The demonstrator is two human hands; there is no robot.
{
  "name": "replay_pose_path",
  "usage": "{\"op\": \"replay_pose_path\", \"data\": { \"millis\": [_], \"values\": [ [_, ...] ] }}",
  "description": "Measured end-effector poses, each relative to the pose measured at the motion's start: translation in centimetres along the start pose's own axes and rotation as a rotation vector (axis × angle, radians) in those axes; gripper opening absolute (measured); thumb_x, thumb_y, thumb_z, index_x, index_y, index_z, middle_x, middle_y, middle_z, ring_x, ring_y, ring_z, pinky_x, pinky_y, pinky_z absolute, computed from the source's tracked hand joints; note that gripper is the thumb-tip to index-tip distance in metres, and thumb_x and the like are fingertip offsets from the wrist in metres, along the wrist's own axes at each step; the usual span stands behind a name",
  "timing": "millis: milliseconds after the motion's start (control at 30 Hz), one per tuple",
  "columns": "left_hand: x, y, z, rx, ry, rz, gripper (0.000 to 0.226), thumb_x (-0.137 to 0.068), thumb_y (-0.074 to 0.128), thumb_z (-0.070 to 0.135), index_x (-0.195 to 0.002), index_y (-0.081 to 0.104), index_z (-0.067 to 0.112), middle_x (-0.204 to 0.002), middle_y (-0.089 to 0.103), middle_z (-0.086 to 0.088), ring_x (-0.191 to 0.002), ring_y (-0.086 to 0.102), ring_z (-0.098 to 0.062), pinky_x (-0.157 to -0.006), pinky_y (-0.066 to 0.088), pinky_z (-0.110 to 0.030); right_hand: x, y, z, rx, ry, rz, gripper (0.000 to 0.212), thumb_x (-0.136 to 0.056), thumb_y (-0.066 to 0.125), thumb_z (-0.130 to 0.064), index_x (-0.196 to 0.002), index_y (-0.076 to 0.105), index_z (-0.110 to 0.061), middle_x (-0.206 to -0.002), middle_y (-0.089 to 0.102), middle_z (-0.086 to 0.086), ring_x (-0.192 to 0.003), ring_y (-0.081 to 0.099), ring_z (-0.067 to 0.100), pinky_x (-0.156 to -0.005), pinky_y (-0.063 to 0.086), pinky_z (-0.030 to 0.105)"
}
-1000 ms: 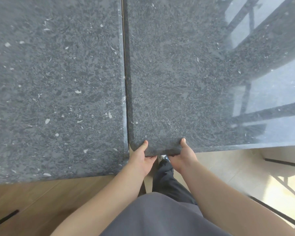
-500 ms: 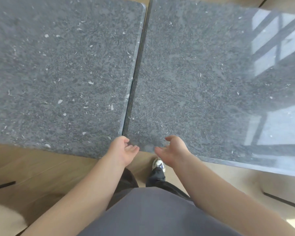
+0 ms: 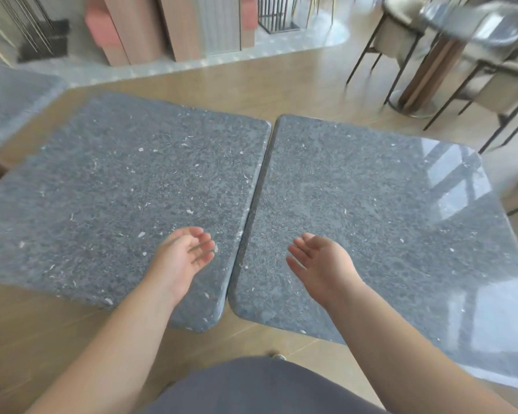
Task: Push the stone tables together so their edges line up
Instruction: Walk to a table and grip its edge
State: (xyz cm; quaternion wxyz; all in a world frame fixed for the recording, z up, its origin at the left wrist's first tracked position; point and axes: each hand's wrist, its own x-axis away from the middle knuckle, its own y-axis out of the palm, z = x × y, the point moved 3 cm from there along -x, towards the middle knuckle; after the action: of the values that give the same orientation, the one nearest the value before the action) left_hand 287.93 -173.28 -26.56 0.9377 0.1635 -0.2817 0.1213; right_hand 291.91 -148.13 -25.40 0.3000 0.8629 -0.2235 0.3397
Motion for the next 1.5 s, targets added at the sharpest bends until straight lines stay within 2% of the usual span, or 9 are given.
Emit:
{"op": "replay_pose_path", "data": {
  "millis": [233,333,433,533,700,1000,1167,1300,1500],
  "values": [
    [0.4,-3.3,7.3,-0.079,0.159,-0.121,0.025,-0.098,0.044,-0.005,-0.099,0.065,0.01,-0.092,0.072,-0.007,-0.085,0.073,-0.021,-0.078,0.058,-0.036,4.1,5.8,0.3,-0.026,-0.246,-0.018,0.018,-0.099,0.054,-0.007,-0.115,0.062,-0.005,-0.101,0.068,0.011,-0.096,0.068,0.024,-0.079,0.056,0.035],
    [0.9,-4.8,9.9,-0.134,0.238,-0.199,0.026,-0.099,0.045,-0.004,-0.098,0.066,0.011,-0.088,0.075,-0.003,-0.086,0.074,-0.02,-0.078,0.058,-0.036,6.0,8.5,0.9,-0.007,-0.337,-0.049,0.014,-0.097,0.055,-0.002,-0.101,0.063,-0.012,-0.09,0.068,0.006,-0.088,0.069,0.021,-0.077,0.057,0.033],
    [1.6,-5.7,11.6,-0.195,0.319,-0.279,0.027,-0.1,0.046,-0.003,-0.1,0.067,0.013,-0.089,0.075,-0.003,-0.089,0.074,-0.021,-0.08,0.058,-0.036,8.0,10.2,1.5,0.026,-0.456,-0.076,0.017,-0.094,0.054,0.0,-0.099,0.062,-0.014,-0.085,0.068,0.002,-0.087,0.068,0.02,-0.083,0.057,0.035],
    [2.8,-5.4,12.5,-0.245,0.393,-0.359,0.027,-0.1,0.045,-0.003,-0.102,0.066,0.013,-0.091,0.073,-0.003,-0.091,0.073,-0.022,-0.083,0.059,-0.038,10.3,10.5,1.6,0.043,-0.57,-0.084,0.023,-0.084,0.052,-0.002,-0.1,0.062,-0.014,-0.083,0.067,-0.001,-0.087,0.066,0.019,-0.087,0.056,0.036],
    [5.3,-2.2,12.2,-0.283,0.456,-0.495,0.028,-0.1,0.042,-0.006,-0.103,0.064,0.012,-0.091,0.071,-0.003,-0.089,0.07,-0.022,-0.083,0.057,-0.038,13.7,7.2,0.6,0.084,-0.736,0.002,0.03,-0.091,0.043,0.008,-0.102,0.061,-0.013,-0.085,0.065,-0.001,-0.087,0.066,0.017,-0.084,0.056,0.033],
    [13.4,11.8,4.4,-0.383,0.429,-0.779,0.027,-0.1,0.042,-0.007,-0.101,0.063,0.009,-0.089,0.069,-0.006,-0.087,0.069,-0.023,-0.085,0.056,-0.043,19.8,-8.5,-2.8,0.034,-0.93,0.186,0.032,-0.074,0.046,-0.007,-0.102,0.059,-0.016,-0.087,0.064,-0.001,-0.088,0.064,0.018,-0.083,0.054,0.033],
    [22.1,22.2,-4.9,-0.411,0.364,-0.99,0.018,-0.09,0.05,0.002,-0.099,0.062,0.011,-0.086,0.069,-0.004,-0.085,0.069,-0.022,-0.08,0.056,-0.037,25.0,-23.4,-4.9,-0.04,-0.96,0.371,0.034,-0.075,0.047,-0.008,-0.105,0.06,-0.015,-0.09,0.064,0.001,-0.088,0.065,0.017,-0.082,0.054,0.032],
    [29.6,30.0,-13.2,-0.443,0.317,-1.184,0.023,-0.083,0.049,0.008,-0.103,0.061,0.012,-0.086,0.07,-0.004,-0.086,0.069,-0.022,-0.079,0.058,-0.035,30.3,-35.1,-5.7,-0.048,-0.976,0.547,0.036,-0.074,0.046,-0.007,-0.108,0.059,-0.012,-0.086,0.065,-0.002,-0.087,0.065,0.016,-0.087,0.056,0.037],
    [38.4,37.6,-22.5,-0.524,0.285,-1.389,0.026,-0.084,0.048,0.006,-0.107,0.06,0.01,-0.087,0.07,-0.005,-0.087,0.069,-0.023,-0.081,0.057,-0.037,36.4,-46.9,-5.3,-0.058,-0.998,0.746,0.041,-0.077,0.046,-0.007,-0.115,0.06,-0.013,-0.087,0.067,-0.003,-0.088,0.067,0.016,-0.089,0.056,0.037]
  ]
}}
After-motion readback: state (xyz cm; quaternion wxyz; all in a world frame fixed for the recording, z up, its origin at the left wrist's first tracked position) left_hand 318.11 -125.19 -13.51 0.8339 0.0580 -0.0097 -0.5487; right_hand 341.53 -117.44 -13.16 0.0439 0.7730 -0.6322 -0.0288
